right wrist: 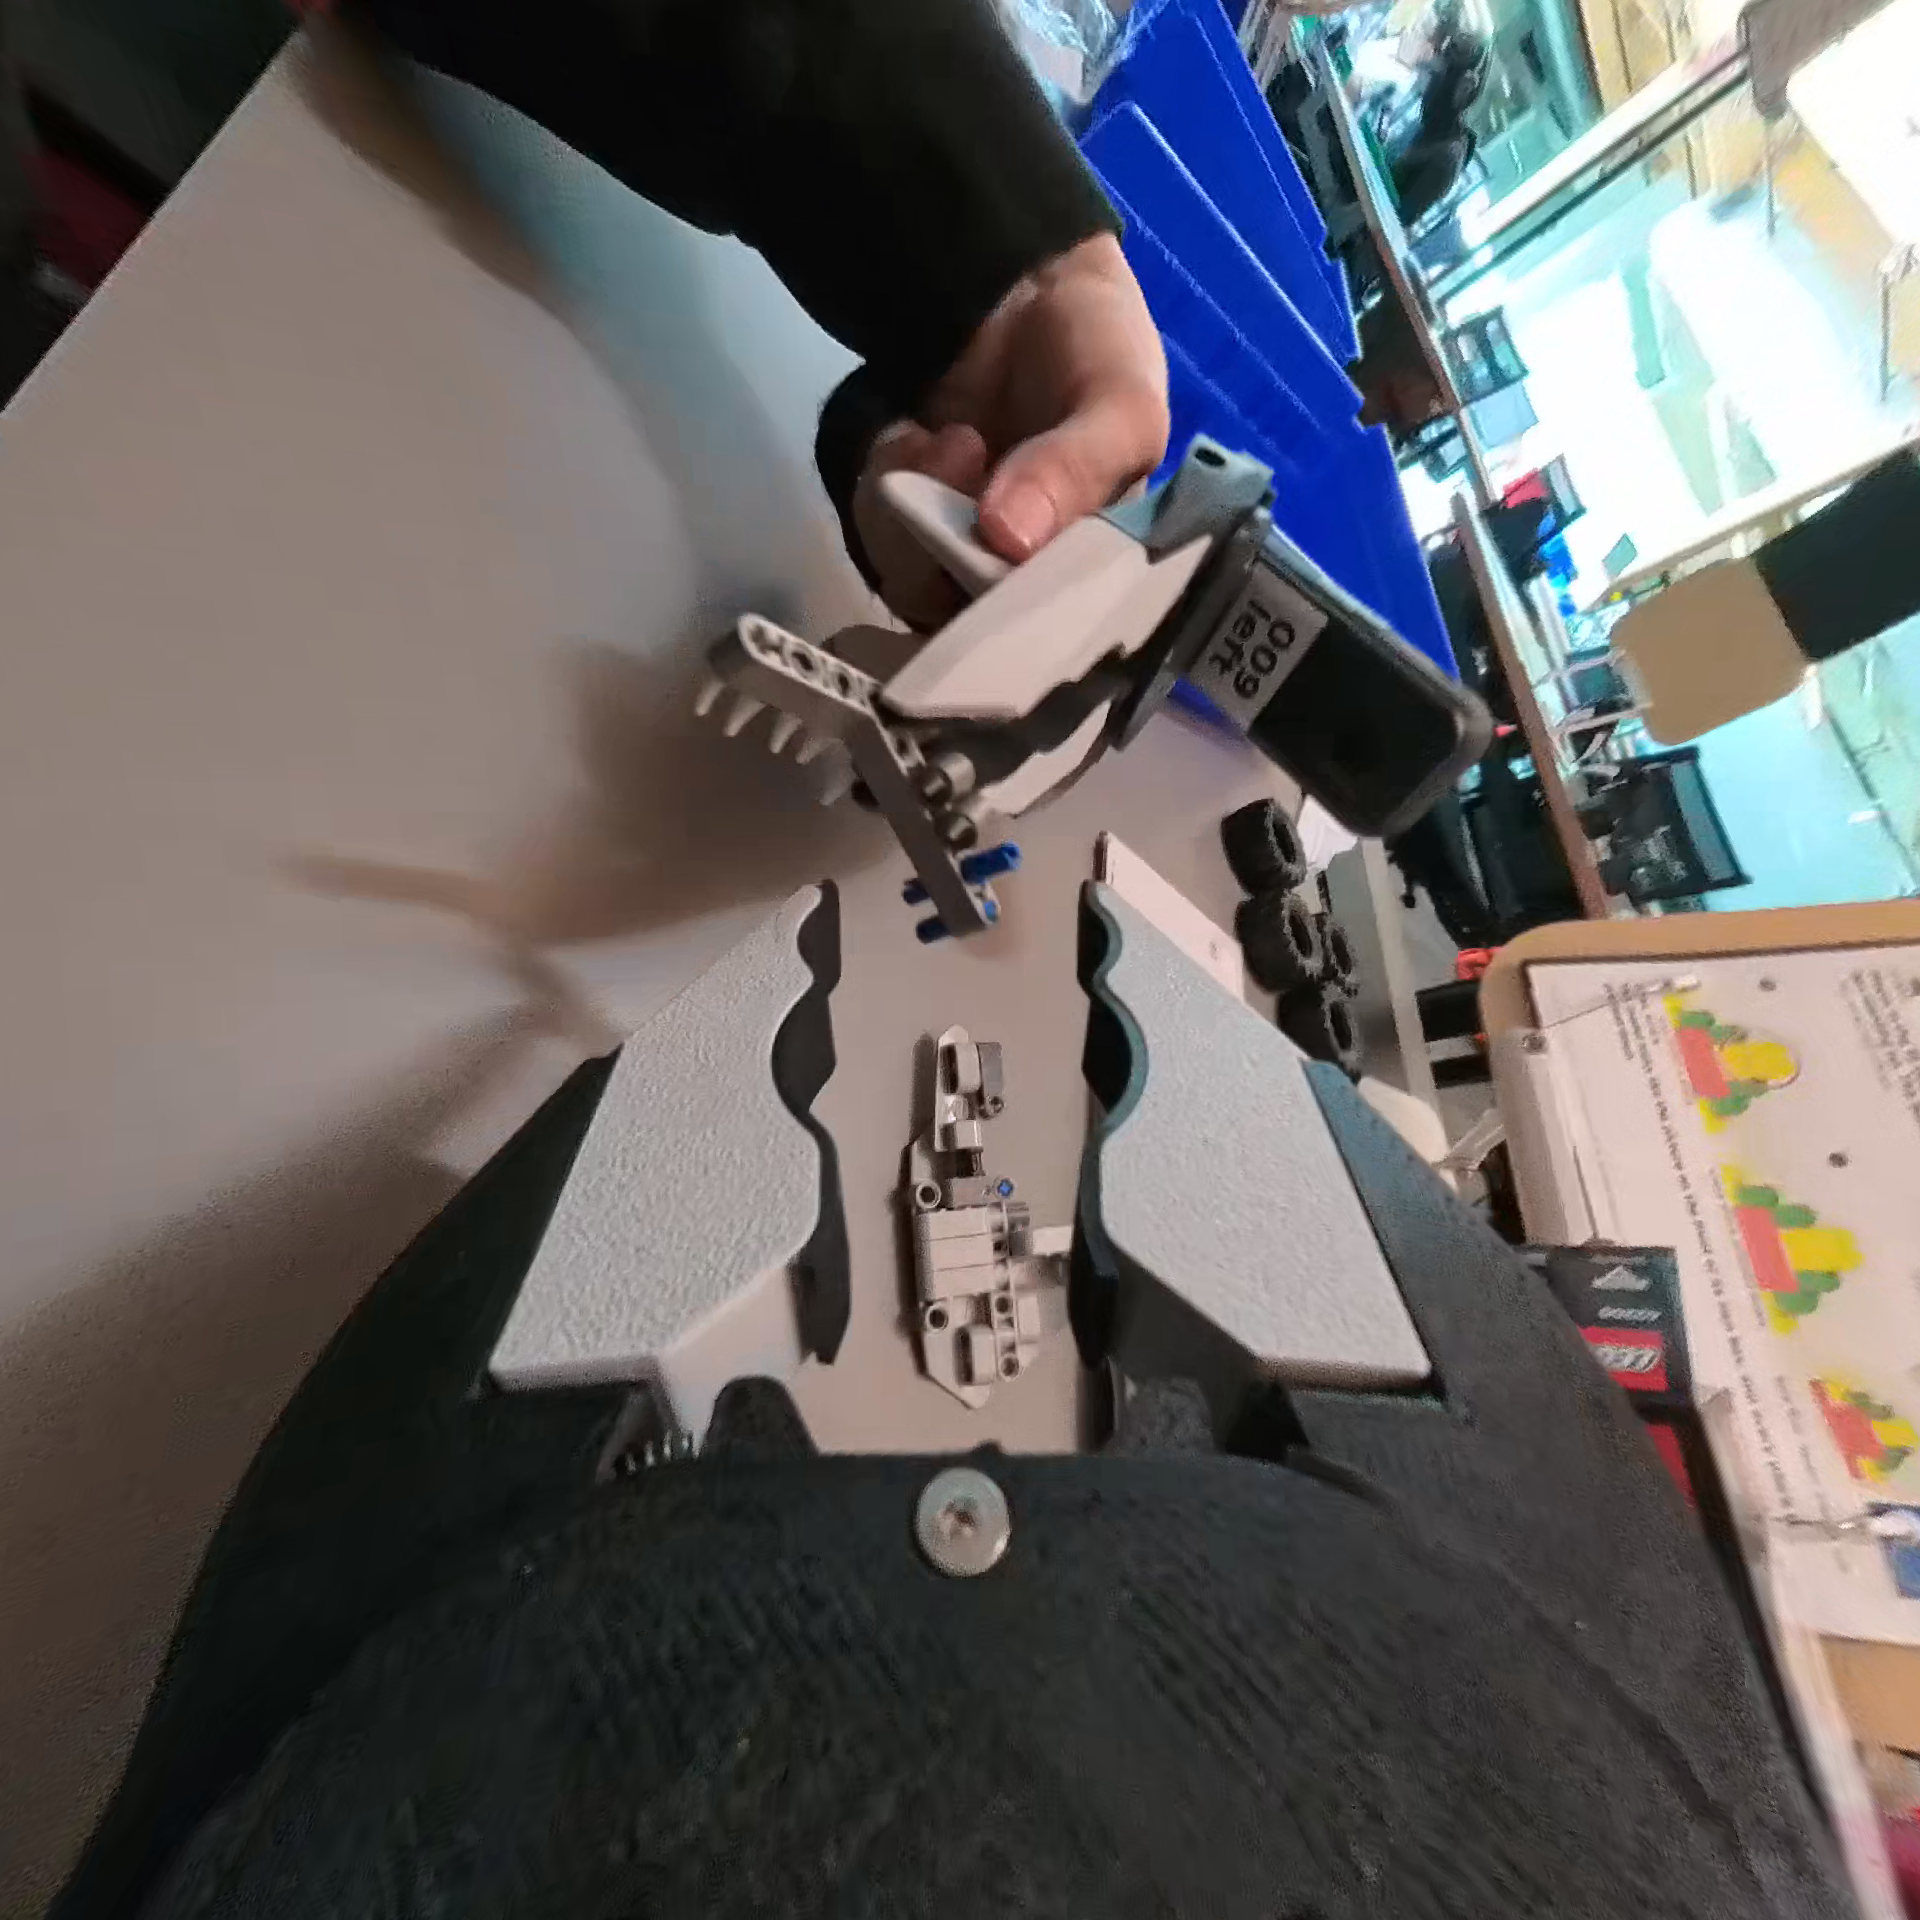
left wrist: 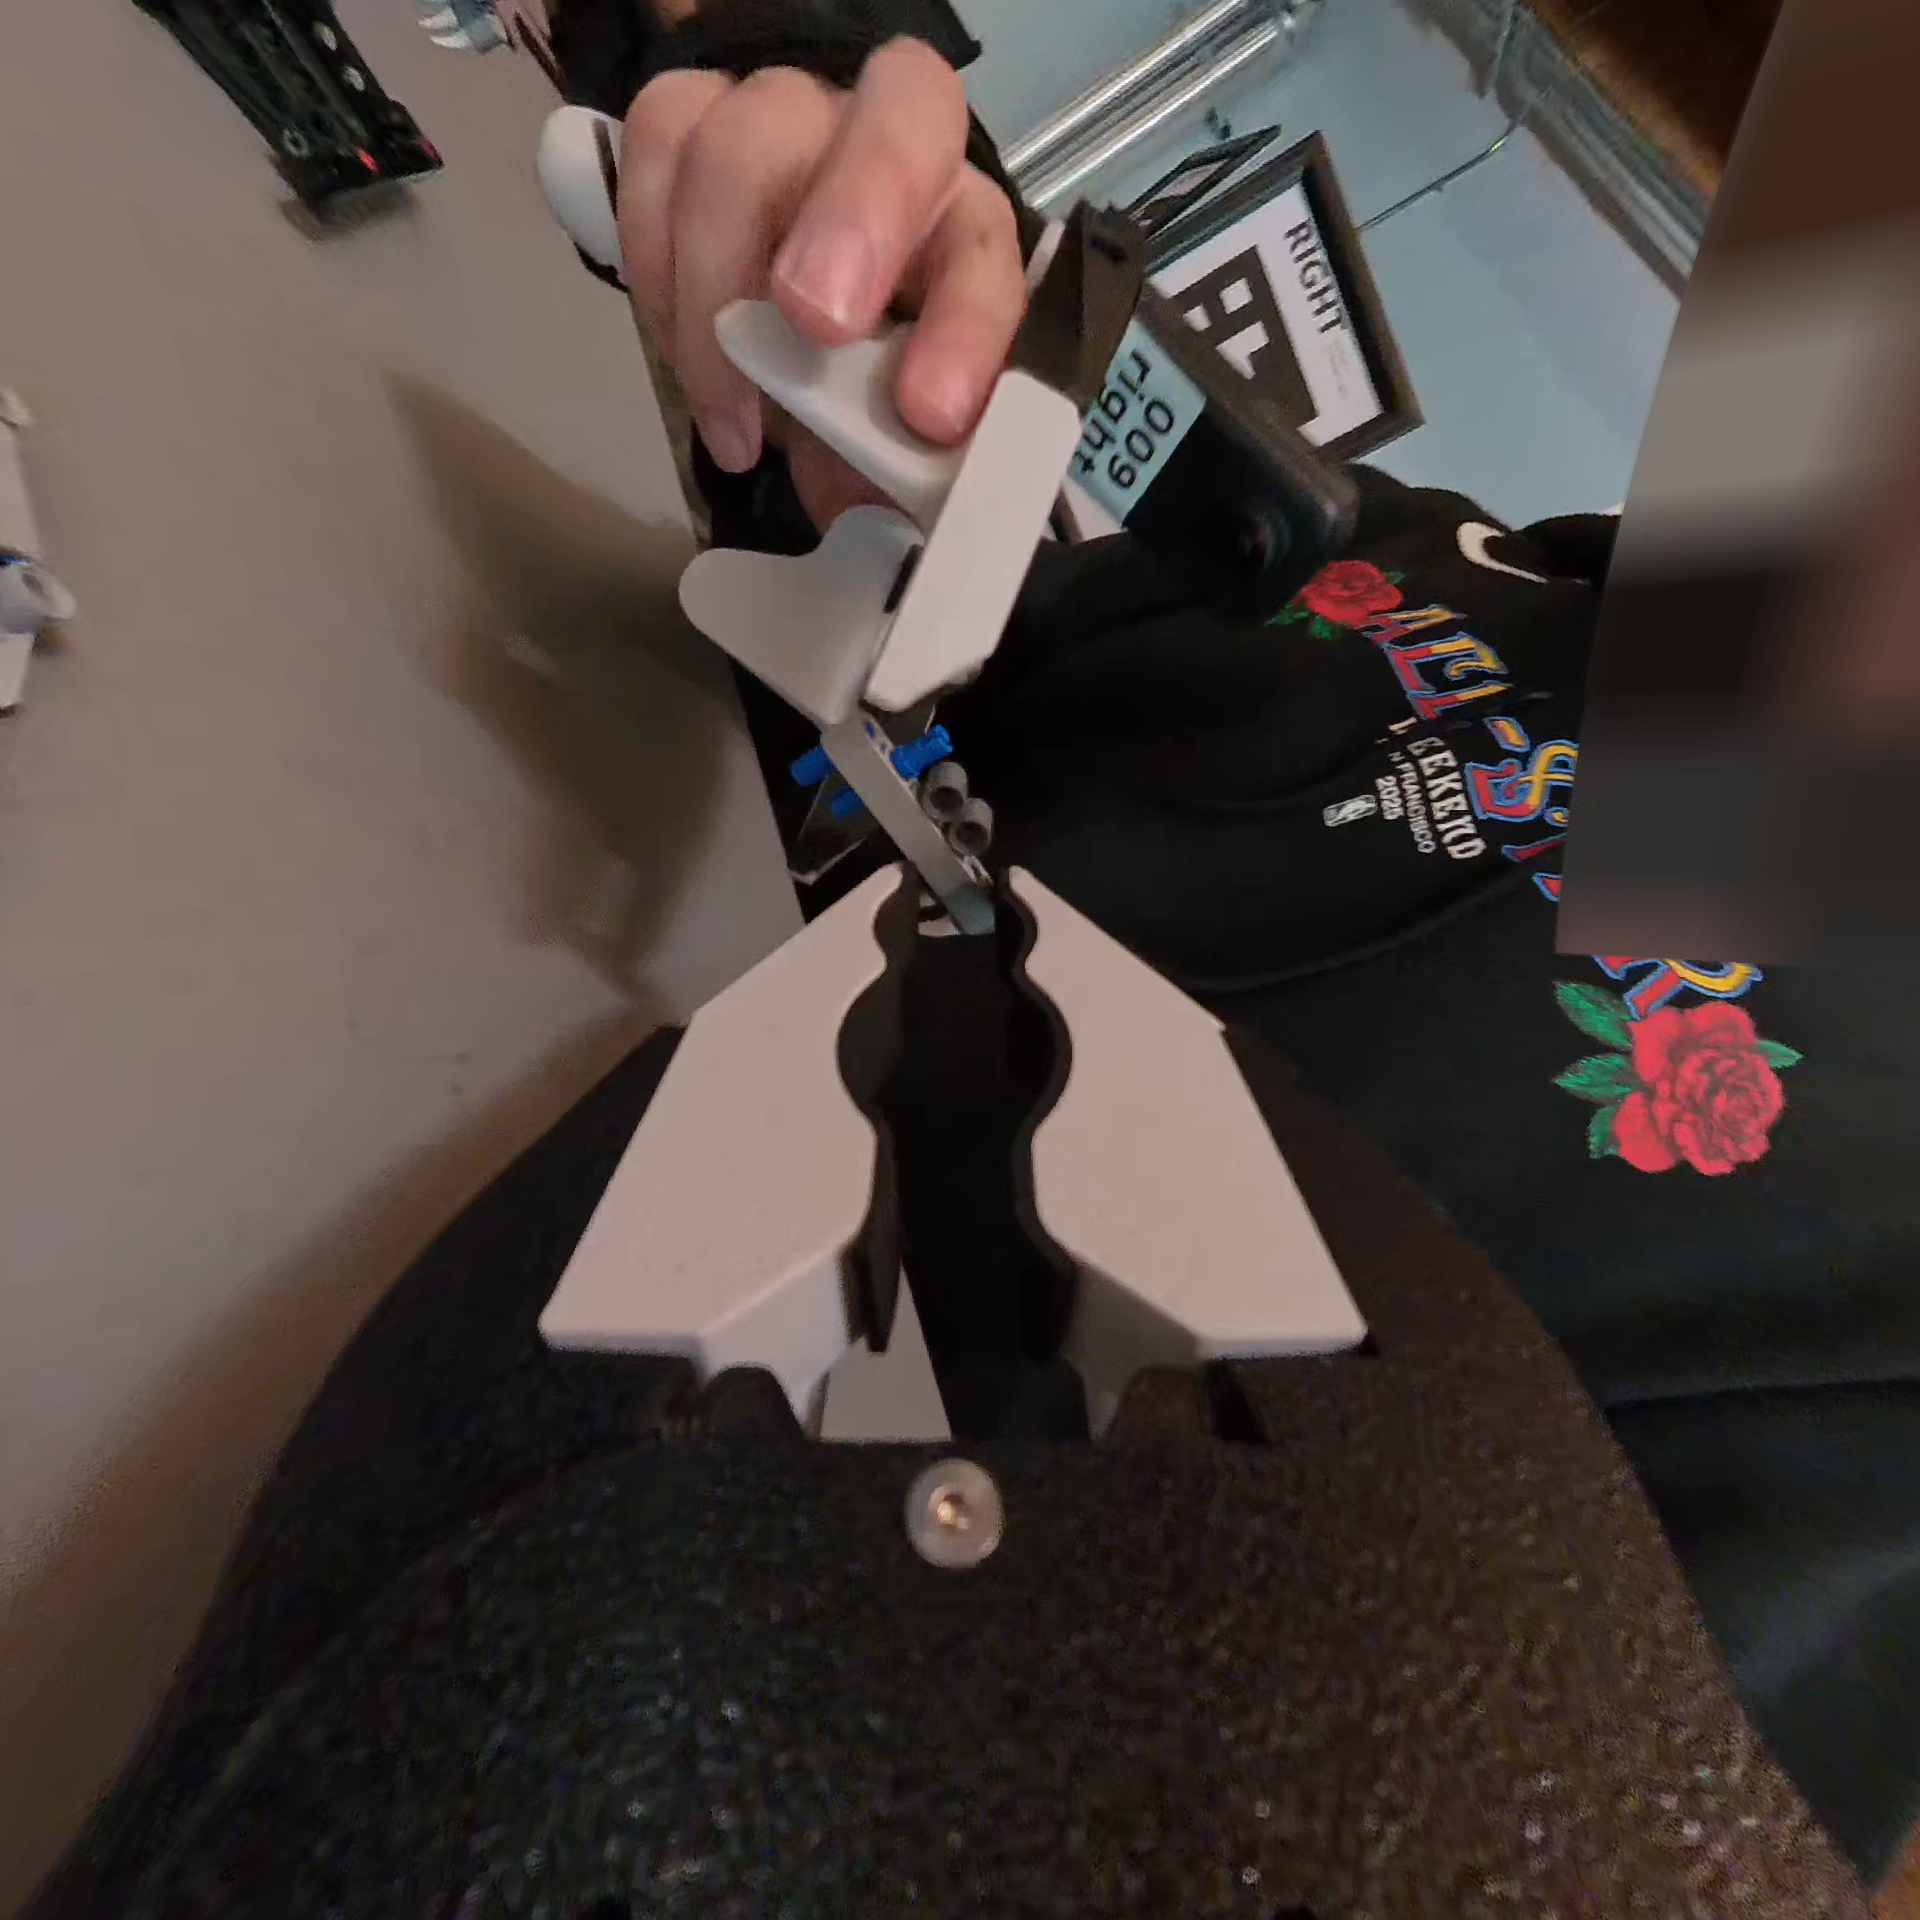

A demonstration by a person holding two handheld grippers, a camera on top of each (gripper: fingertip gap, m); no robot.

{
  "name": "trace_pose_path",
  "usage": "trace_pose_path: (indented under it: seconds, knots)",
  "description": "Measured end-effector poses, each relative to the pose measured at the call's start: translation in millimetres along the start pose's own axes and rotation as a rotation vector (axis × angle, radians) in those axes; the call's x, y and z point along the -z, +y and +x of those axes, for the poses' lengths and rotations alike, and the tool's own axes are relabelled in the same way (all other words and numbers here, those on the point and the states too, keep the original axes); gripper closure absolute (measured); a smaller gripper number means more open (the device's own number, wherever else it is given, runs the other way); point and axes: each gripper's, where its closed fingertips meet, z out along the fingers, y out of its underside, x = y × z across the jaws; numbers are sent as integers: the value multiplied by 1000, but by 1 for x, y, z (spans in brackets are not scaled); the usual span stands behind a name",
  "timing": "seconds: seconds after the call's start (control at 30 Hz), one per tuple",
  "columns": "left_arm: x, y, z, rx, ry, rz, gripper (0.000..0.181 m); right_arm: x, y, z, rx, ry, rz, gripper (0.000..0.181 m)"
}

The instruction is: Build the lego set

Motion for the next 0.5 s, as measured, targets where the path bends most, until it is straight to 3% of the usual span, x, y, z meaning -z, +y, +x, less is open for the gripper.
trace_pose_path:
  seconds: [0.1,0.17,0.27,0.37,0.5]
  knots:
    - [-1,-1,0,25,37,14,170,-1,-7,3,93,59,7,145]
    - [-1,0,-2,39,44,16,170,-2,-10,1,121,62,5,161]
    - [1,0,-14,43,-30,16,170,-5,1,-3,154,35,-94,162]
    - [10,0,-35,33,-215,1,166,-8,16,-8,122,-17,-220,163]
    - [39,-12,-61,-81,-617,-5,164,-9,43,-11,56,-62,-394,163]
